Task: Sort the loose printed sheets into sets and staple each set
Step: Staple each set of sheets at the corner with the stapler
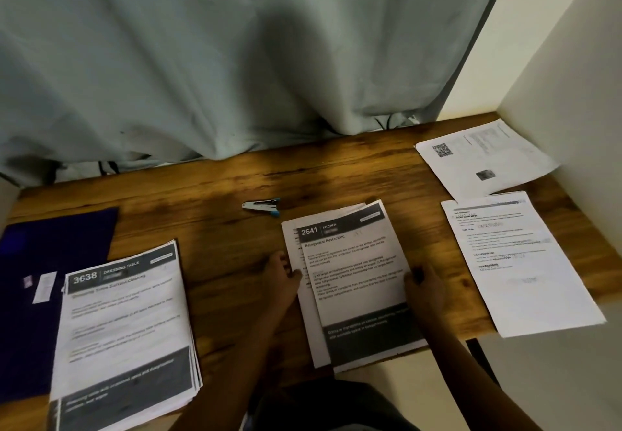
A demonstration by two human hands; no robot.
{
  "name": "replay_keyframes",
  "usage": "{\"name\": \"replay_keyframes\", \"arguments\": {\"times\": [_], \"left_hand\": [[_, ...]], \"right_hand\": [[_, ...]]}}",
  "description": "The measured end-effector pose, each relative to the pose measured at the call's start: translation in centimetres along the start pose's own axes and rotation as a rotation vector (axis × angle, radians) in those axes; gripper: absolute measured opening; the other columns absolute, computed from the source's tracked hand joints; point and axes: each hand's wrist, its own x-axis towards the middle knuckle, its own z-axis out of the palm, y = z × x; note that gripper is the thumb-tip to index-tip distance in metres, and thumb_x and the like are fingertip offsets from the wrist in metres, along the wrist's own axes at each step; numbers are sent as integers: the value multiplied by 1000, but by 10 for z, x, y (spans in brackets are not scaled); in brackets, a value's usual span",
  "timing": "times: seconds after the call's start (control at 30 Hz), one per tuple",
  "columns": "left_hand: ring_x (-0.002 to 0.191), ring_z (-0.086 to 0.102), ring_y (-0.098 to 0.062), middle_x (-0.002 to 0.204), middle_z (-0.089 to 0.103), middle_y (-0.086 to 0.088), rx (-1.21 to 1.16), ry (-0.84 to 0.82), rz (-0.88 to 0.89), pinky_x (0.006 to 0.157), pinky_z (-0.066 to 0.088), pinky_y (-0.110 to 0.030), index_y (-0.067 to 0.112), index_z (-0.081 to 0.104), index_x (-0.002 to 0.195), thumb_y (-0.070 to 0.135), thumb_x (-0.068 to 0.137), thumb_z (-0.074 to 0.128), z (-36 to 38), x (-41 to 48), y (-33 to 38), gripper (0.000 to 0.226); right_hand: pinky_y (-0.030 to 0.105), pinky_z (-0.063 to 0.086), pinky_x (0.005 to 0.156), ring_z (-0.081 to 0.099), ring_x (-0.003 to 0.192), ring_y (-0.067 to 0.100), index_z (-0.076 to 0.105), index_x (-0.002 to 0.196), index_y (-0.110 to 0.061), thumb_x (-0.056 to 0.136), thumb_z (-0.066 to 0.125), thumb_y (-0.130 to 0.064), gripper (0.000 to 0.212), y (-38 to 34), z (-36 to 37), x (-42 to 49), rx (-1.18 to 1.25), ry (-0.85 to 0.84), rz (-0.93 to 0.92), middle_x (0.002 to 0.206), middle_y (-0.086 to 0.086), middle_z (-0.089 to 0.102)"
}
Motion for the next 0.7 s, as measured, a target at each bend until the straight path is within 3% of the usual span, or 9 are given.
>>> {"name": "replay_keyframes", "arguments": {"times": [0.2,0.4,0.57,0.7], "left_hand": [[104,61,-27,119,59,-15,-24,63,-84,72,46,-24,4,42,132,12,82,71,0,14,8,59],[102,63,-29,112,62,-17,25,92,-133,74,48,-28,1,45,125,11,77,75,4,23,13,57],[96,65,-27,107,65,-15,44,81,-101,70,51,-28,3,55,112,9,80,72,4,23,11,37],[90,64,-22,103,66,-13,67,116,-50,65,45,-20,4,62,99,9,85,66,3,22,9,15]], "right_hand": [[40,45,86,54,99,23,53,110,-7,94,51,-9,16,2,-6,-5,-49,51,46,108,8,56],[44,49,88,57,99,27,53,111,-10,89,55,-8,21,12,-3,-3,-85,35,49,111,13,59],[46,48,93,55,105,26,50,119,-11,90,56,-12,29,10,4,-10,-84,-22,37,118,9,54],[44,44,96,50,112,29,50,124,-7,90,57,-12,36,8,14,-16,-132,-27,-12,125,14,49]]}}
